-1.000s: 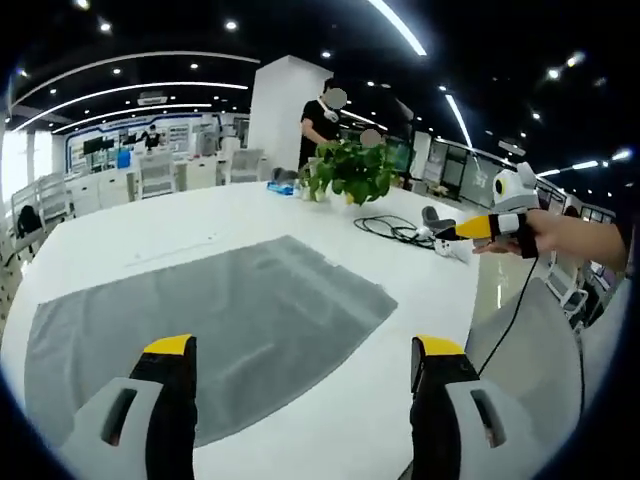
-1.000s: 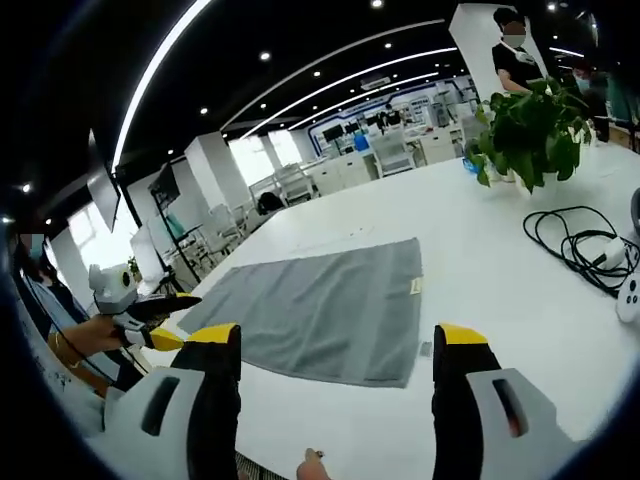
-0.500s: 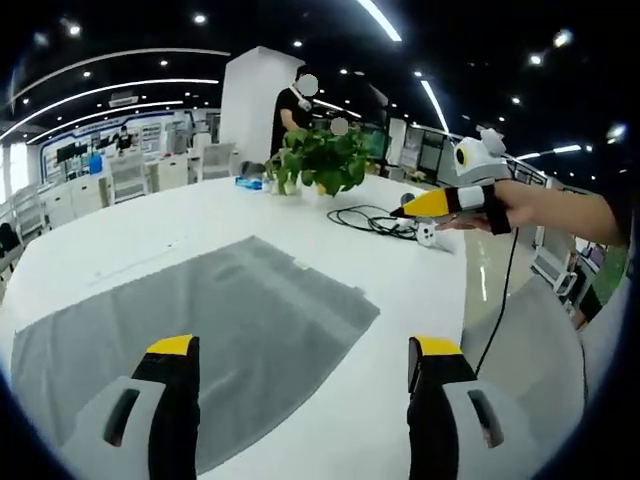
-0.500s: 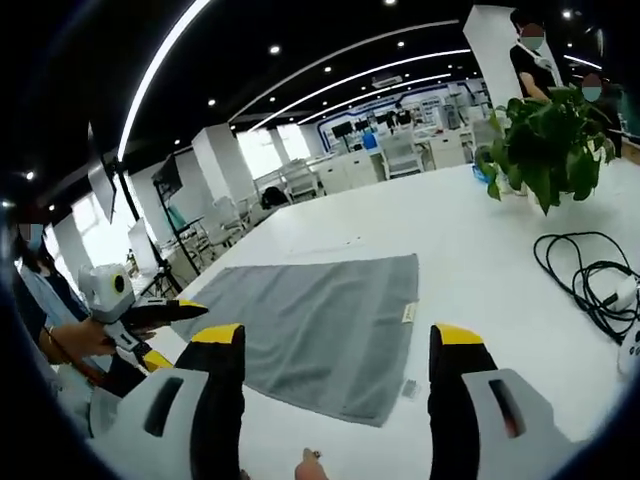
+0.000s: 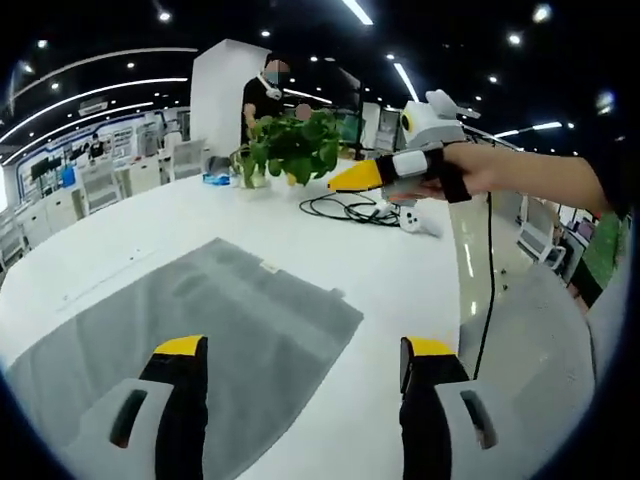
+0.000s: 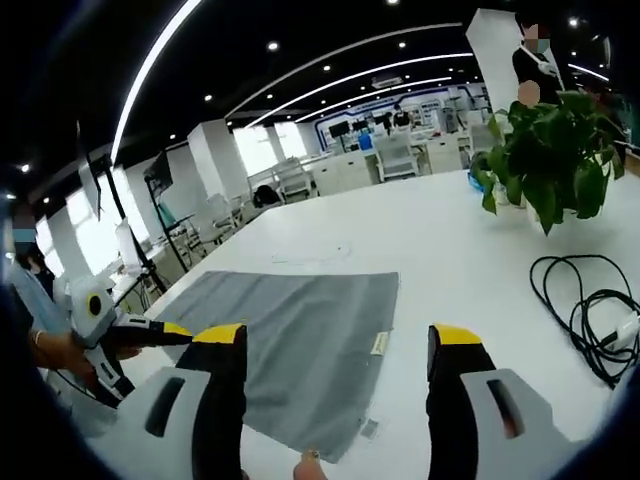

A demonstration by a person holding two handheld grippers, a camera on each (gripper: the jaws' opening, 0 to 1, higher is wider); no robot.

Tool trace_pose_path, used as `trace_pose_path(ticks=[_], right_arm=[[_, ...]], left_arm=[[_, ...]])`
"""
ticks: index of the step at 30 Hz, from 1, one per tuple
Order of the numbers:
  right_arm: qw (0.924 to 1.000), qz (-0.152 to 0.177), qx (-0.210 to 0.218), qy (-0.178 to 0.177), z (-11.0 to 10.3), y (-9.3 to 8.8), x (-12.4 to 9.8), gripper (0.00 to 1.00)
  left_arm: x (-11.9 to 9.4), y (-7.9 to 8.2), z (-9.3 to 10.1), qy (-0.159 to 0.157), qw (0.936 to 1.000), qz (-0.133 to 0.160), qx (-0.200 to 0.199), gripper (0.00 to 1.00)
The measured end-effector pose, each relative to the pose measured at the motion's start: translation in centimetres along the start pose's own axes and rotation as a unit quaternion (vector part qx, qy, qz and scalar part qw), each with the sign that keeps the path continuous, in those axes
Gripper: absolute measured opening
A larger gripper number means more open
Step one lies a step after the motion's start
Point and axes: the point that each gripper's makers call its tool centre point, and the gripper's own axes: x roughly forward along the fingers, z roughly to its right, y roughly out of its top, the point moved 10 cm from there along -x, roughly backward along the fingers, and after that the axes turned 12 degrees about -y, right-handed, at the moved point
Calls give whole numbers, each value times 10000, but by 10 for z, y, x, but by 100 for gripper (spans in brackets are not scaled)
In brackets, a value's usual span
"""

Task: Fold the towel on the table until its edges align and the towel forms a compact rectangular stack.

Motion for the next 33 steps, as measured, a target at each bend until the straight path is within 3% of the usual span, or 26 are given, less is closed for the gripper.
trace_pose_path(ticks=[5, 11, 22, 27, 33], right_arm=[[9999, 26, -11, -120, 6, 3, 12, 72], [9999, 3, -48, -134, 11, 9, 27, 71], [9998, -2, -96, -151, 15, 17, 57, 70], [9996, 37, -130, -258, 21, 24, 67, 71], [9996, 45, -96, -256, 27, 33, 77, 70]], left_arm=[[14, 4, 0, -102, 9996, -88, 239, 73], [34, 10, 3, -251, 9963, -391, 722, 69], [64, 12, 7, -661, 9919, -667, 856, 58], [83, 9, 10, -915, 9860, -918, 1048, 52], [96, 8, 12, -1023, 9857, -838, 1043, 41]])
